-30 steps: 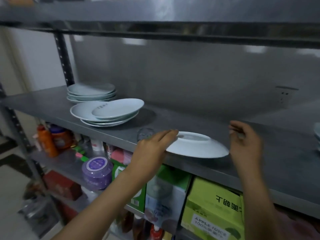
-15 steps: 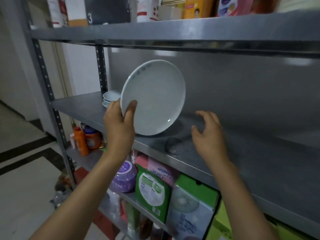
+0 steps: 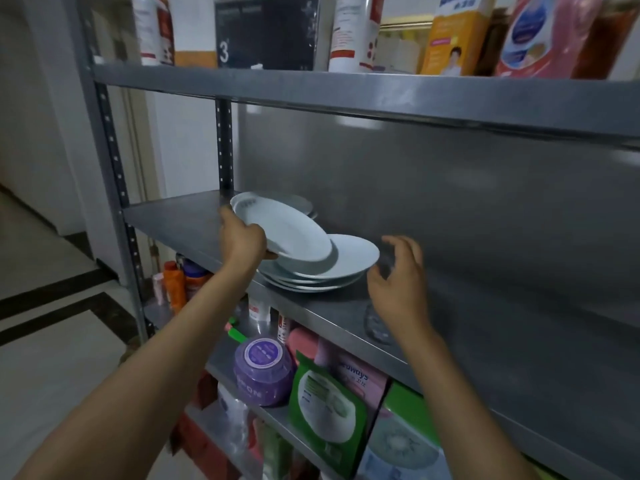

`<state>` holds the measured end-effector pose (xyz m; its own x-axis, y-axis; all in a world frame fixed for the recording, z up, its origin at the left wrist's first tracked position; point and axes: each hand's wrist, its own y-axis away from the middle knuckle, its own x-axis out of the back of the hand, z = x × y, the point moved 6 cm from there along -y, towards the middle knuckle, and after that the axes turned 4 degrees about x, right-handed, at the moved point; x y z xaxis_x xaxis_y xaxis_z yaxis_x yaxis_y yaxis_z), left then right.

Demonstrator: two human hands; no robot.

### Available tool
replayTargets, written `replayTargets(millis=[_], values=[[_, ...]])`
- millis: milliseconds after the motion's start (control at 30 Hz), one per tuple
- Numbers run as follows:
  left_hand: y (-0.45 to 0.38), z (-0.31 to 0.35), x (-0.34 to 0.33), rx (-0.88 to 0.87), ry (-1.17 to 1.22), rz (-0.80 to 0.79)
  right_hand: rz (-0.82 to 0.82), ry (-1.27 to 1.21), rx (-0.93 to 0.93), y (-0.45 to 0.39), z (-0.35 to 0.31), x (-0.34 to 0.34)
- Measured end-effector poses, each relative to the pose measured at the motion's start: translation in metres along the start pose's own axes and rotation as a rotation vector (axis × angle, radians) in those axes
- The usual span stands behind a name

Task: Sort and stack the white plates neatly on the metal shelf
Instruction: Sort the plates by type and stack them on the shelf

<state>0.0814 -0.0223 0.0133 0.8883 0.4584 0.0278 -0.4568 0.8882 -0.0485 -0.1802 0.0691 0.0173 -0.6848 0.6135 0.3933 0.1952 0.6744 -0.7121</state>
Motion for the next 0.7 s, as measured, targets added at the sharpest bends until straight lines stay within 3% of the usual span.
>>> replayTargets(millis=[267, 367, 533, 600, 700], values=[[-0.017, -0.013, -0.012, 0.073, -0.073, -0.115, 0.011, -0.023, -0.099, 0.004, 0.013, -0.023], [-0.025, -0.01, -0.012, -0.024, -0.363, -0.143, 0.014, 0.002, -0.114, 0.006, 0.015, -0.024], [-0.022, -0.002, -0.012, -0.245, -1.079, -0.195, 0.031, 0.024, -0.149, 0.008, 0.019, -0.024], [-0.024, -0.005, -0.014, -0.293, -1.193, -0.209, 0.045, 0.026, -0.157, 0.008, 0.019, -0.023], [-0.024, -0.006, -0.01, -0.232, -1.224, -0.198, 0.034, 0.072, -0.178, 0.01, 0.02, -0.022]])
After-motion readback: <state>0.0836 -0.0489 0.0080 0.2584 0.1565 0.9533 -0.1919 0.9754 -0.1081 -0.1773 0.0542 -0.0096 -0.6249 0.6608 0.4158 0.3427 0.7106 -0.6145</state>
